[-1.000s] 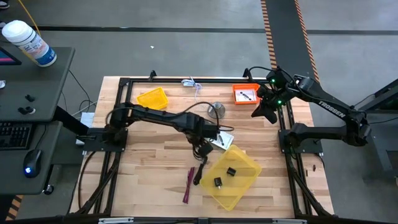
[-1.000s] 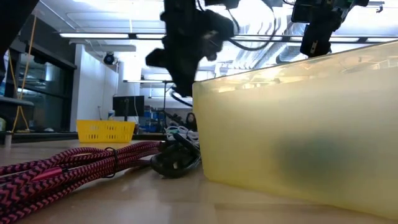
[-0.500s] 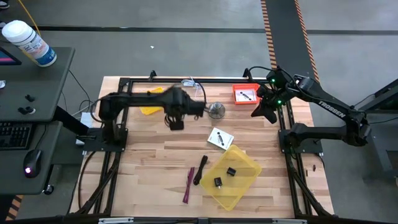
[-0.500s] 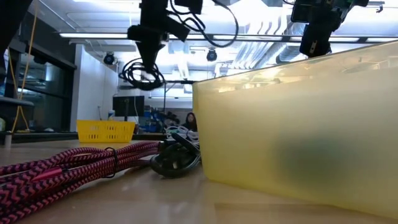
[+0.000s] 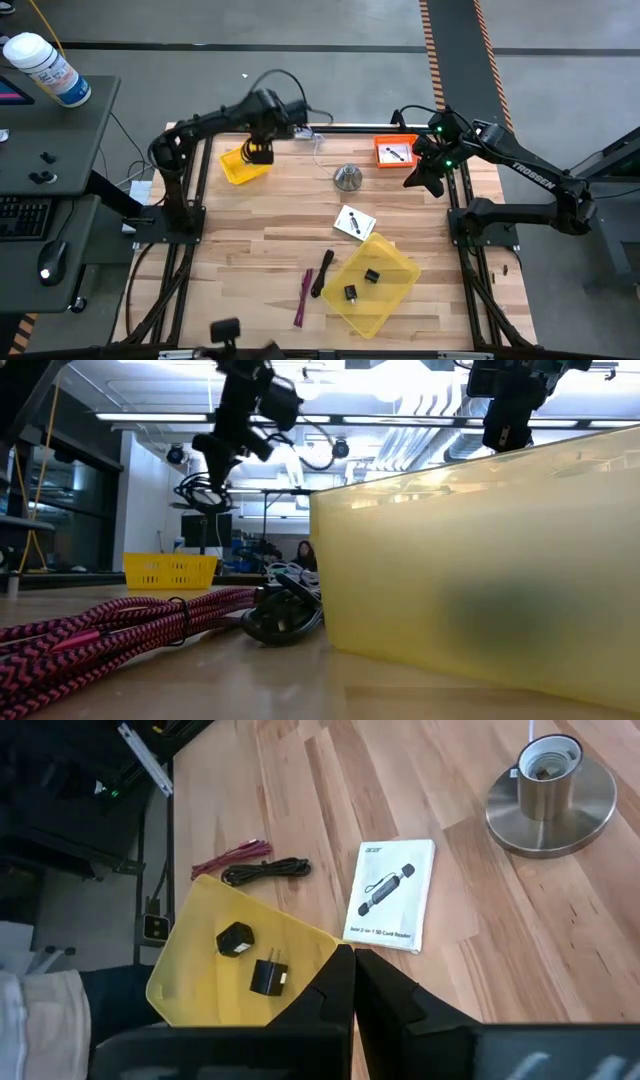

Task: Pick and place items into bin
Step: Put the top black USB cable into the yellow bin

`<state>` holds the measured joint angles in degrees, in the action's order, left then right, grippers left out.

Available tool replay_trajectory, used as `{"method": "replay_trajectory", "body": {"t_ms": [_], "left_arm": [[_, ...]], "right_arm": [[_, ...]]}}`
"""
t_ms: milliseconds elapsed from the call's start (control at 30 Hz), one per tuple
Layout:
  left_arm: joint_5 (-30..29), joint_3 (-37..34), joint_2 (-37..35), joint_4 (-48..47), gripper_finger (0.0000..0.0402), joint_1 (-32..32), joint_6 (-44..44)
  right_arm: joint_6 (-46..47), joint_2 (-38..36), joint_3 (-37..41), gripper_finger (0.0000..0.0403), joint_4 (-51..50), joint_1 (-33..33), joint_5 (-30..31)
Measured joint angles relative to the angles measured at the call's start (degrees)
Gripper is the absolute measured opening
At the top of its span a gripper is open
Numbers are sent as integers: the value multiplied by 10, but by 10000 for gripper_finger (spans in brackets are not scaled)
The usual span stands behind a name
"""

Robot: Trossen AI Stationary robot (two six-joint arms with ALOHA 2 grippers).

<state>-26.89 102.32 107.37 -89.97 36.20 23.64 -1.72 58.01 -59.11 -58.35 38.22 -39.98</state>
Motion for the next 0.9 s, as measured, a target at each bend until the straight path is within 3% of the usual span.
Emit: {"method": "replay_trajectory", "body": {"t_ms": [167, 367, 633, 900], "left_arm": [[11, -37, -20, 0, 0, 57, 49], [22, -133, -64, 45, 0, 91, 123], [8, -237, -111, 170, 0, 91, 184], [42, -283, -113, 207, 0, 92, 218]], "right_arm": [[14, 0, 0, 0, 12, 0, 11], [19, 0, 0, 0, 38, 0, 12], [37, 1, 0, 0, 72, 0, 13], [52, 1, 0, 0, 70, 0, 13]]}}
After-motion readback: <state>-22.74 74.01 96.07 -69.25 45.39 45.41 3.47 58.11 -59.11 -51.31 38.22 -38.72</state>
